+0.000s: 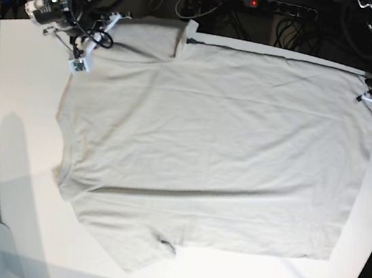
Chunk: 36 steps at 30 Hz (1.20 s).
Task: Layout the t-shirt on the table in an organized manner, then fold the t-shirt properly
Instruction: 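Lift the shirt shoulders with both grippers and pull toward the hem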
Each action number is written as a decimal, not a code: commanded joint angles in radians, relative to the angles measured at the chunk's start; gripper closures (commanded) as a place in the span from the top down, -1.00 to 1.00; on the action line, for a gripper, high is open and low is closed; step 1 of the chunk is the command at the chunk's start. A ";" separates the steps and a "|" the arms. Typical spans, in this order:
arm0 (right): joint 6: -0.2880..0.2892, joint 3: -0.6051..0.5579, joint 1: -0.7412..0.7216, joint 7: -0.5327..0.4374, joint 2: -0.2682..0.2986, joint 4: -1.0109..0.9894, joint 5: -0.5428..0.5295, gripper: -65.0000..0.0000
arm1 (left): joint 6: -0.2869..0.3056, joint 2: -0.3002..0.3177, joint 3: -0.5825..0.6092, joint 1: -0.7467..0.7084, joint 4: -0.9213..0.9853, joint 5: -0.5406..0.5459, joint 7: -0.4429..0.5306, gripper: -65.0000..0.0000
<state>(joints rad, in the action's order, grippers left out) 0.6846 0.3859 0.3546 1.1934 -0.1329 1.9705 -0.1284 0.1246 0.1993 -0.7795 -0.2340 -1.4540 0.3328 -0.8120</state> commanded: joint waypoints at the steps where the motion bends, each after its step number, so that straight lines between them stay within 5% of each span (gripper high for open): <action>1: 0.014 0.000 -0.009 -0.010 0.002 0.026 -0.010 -1.00 | 0.002 0.009 -0.001 0.005 -0.015 0.007 -0.019 -0.99; 20: 0.014 -0.002 -0.136 -0.007 0.026 0.026 -0.010 -1.00 | -0.007 0.016 -0.005 0.097 -0.040 0.004 -0.022 -0.99; 27: 0.014 -0.002 -0.200 0.010 0.040 0.025 -0.009 -1.00 | -0.001 0.018 -0.007 0.167 -0.041 -0.001 -0.135 -0.99; 36: 0.014 -0.003 -0.277 0.041 0.063 0.023 -0.007 -1.00 | -0.007 0.018 -0.007 0.200 -0.041 -0.001 -0.139 -0.99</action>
<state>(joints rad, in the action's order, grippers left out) 0.6849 0.3832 0.0898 1.2488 -0.0769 1.9804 -0.1310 0.1238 0.1997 -0.7834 -0.0437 -1.4757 0.3267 -0.9642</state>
